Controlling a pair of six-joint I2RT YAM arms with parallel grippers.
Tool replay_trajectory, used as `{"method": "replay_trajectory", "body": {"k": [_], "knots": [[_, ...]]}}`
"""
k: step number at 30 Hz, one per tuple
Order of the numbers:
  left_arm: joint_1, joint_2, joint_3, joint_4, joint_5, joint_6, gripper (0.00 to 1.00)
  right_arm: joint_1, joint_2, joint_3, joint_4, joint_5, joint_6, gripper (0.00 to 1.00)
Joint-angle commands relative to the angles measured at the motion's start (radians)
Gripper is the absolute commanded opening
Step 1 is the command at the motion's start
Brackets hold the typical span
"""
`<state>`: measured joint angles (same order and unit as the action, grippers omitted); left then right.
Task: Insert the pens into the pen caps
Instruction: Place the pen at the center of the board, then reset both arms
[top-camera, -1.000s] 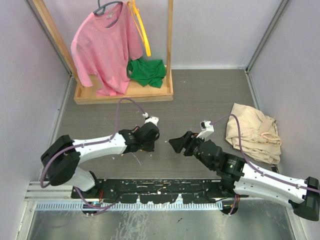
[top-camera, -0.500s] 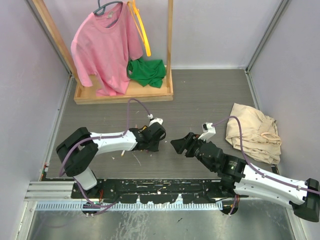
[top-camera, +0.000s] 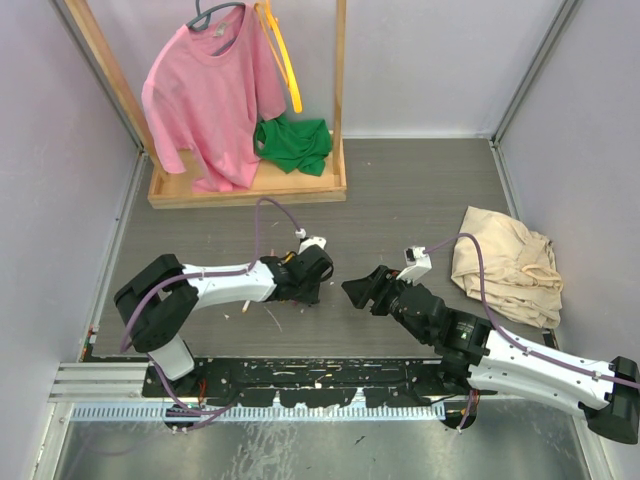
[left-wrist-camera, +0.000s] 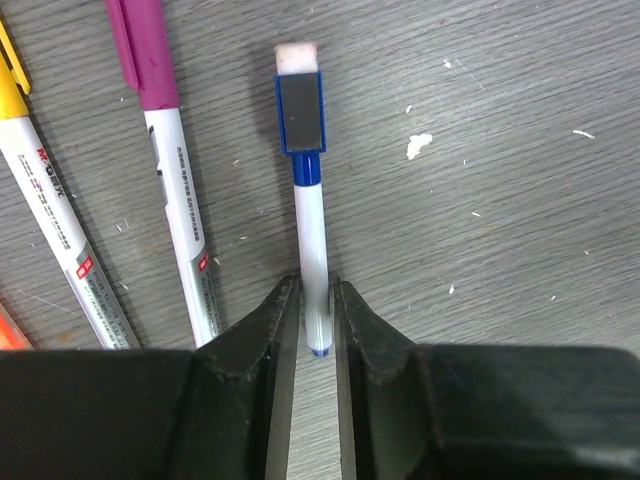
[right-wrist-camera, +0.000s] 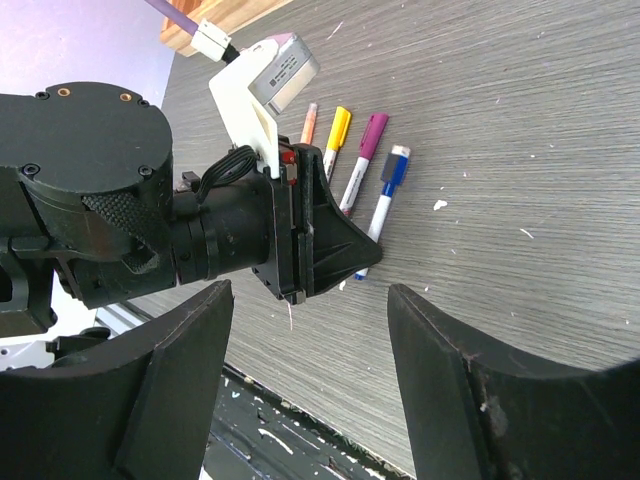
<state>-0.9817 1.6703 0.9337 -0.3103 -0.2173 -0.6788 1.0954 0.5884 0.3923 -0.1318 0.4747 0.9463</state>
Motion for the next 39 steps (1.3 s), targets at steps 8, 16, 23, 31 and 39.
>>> {"method": "replay_trajectory", "body": {"k": [8,16,23,31,39], "knots": [[-0.012,-0.003,0.004,-0.013,-0.015,-0.026,0.28,-0.003,-0.009,-0.001,0.027,0.033,0.027,0.68],[-0.011,-0.138,0.039,-0.009,-0.011,0.076,0.36,-0.003,0.013,0.013,-0.004,0.030,0.020,0.70],[-0.007,-0.341,0.085,-0.043,-0.056,0.207,0.51,-0.003,0.063,0.102,-0.107,0.092,-0.043,0.84],[0.005,-0.656,0.029,-0.111,-0.133,0.317,0.74,-0.002,0.103,0.285,-0.305,0.252,-0.223,0.99],[0.006,-0.972,-0.056,-0.231,-0.269,0.302,0.98,-0.002,0.026,0.364,-0.384,0.366,-0.320,0.99]]}}
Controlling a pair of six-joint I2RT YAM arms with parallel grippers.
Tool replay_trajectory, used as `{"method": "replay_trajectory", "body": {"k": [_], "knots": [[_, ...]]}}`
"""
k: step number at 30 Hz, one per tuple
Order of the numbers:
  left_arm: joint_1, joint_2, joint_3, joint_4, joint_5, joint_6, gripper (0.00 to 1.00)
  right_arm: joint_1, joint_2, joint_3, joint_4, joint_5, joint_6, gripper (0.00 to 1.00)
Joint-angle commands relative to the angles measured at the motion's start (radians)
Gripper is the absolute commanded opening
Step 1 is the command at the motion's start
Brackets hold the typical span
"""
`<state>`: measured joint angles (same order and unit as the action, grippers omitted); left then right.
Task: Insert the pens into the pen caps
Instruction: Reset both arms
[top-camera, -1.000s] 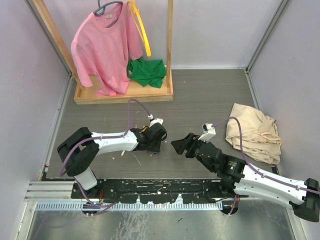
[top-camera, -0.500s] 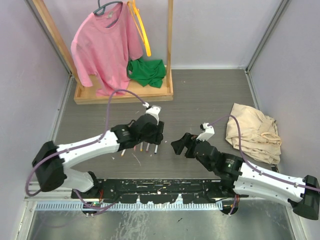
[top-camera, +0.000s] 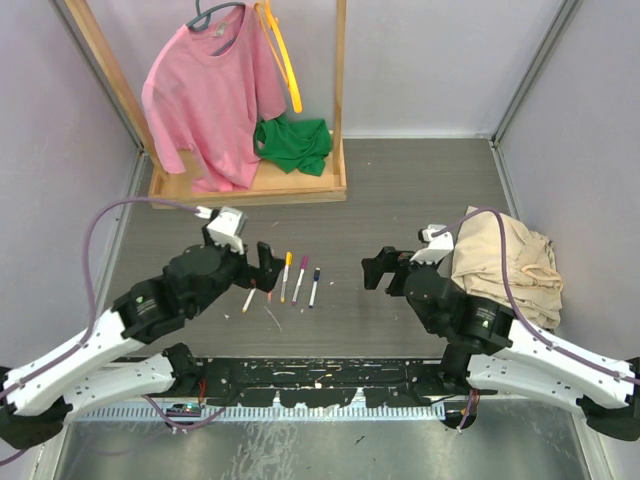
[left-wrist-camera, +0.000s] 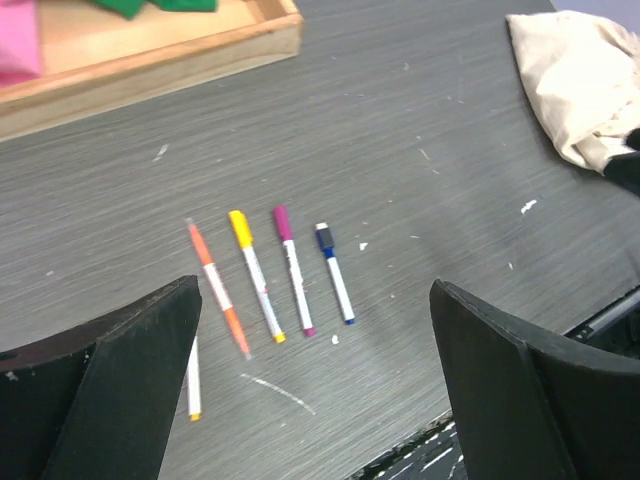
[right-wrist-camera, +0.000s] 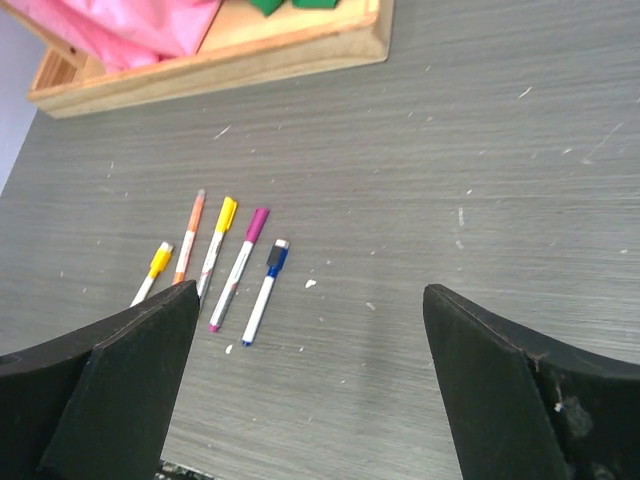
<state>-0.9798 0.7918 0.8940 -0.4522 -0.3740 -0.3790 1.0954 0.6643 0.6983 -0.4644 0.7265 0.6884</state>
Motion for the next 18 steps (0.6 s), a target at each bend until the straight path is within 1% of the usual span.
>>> {"method": "replay_trajectory", "body": {"k": [1,6,12,15,18], "knots": [[0.004,-0.122,-0.020,-0.122,-0.135,-0.007,0.98,-0.003,-0.061,0.063,-0.059,0.110,-0.071,0.99],[0.004,-0.281,-0.051,-0.240,-0.215,-0.048,0.98,-0.002,-0.144,0.067,-0.104,0.101,-0.081,0.99],[0.003,-0.427,-0.082,-0.363,-0.297,-0.104,0.98,-0.003,-0.289,0.022,-0.110,0.143,-0.089,0.99],[0.002,-0.487,-0.095,-0.393,-0.331,-0.131,0.98,-0.002,-0.344,0.008,-0.113,0.149,-0.111,0.99],[0.002,-0.529,-0.111,-0.377,-0.344,-0.128,0.98,-0.002,-0.369,0.003,-0.121,0.151,-0.125,0.99]]}}
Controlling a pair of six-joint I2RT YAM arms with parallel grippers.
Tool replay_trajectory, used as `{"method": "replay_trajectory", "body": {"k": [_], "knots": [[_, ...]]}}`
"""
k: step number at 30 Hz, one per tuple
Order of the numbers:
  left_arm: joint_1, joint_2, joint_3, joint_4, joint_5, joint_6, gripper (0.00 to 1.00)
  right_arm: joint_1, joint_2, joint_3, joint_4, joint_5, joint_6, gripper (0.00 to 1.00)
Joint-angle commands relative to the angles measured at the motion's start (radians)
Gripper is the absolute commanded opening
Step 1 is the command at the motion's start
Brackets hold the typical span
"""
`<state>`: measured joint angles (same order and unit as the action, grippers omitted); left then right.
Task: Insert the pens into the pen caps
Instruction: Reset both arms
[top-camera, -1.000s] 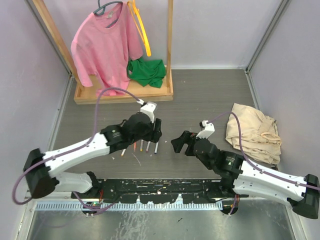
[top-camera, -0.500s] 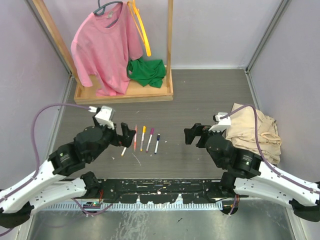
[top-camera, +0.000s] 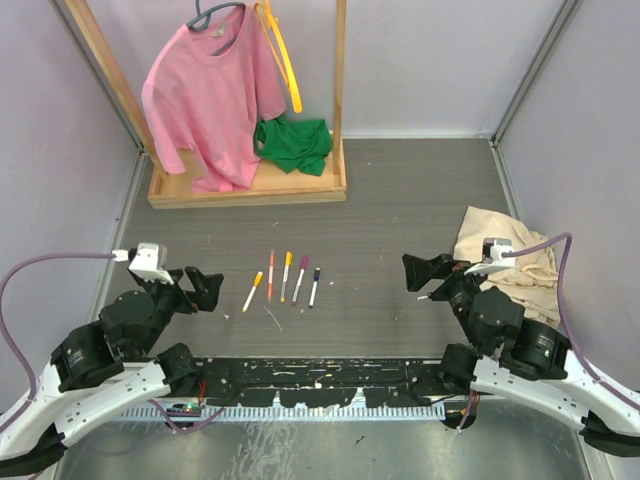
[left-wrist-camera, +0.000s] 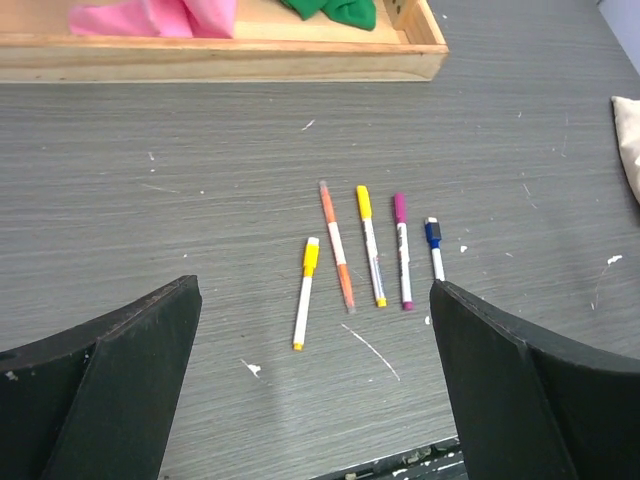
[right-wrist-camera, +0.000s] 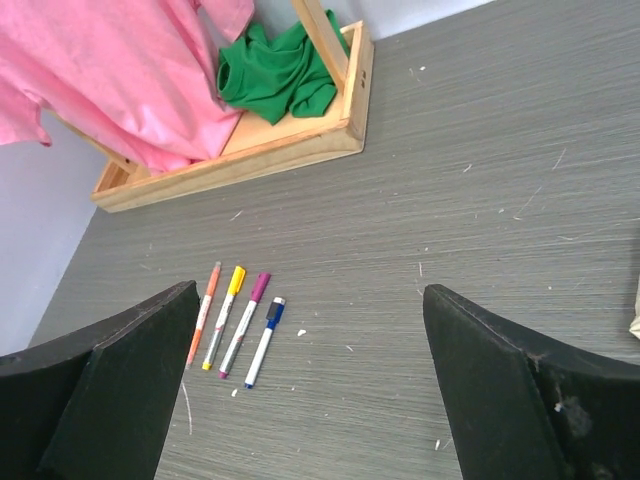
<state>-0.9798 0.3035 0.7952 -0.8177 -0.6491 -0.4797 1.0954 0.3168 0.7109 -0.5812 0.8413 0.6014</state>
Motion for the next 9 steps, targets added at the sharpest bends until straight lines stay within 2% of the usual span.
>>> {"method": "replay_trajectory", "body": {"k": [1,9], "knots": [[0.003,-0.048,-0.014,-0.012,-0.075,-0.028,0.98,-0.002,-0.022,-0.010,-0.005,0.037,-0.040,0.99],[0.002,-0.042,-0.018,-0.012,-0.087,-0.010,0.98,-0.003,0.019,-0.009,-0.007,0.031,-0.061,0.99]]}}
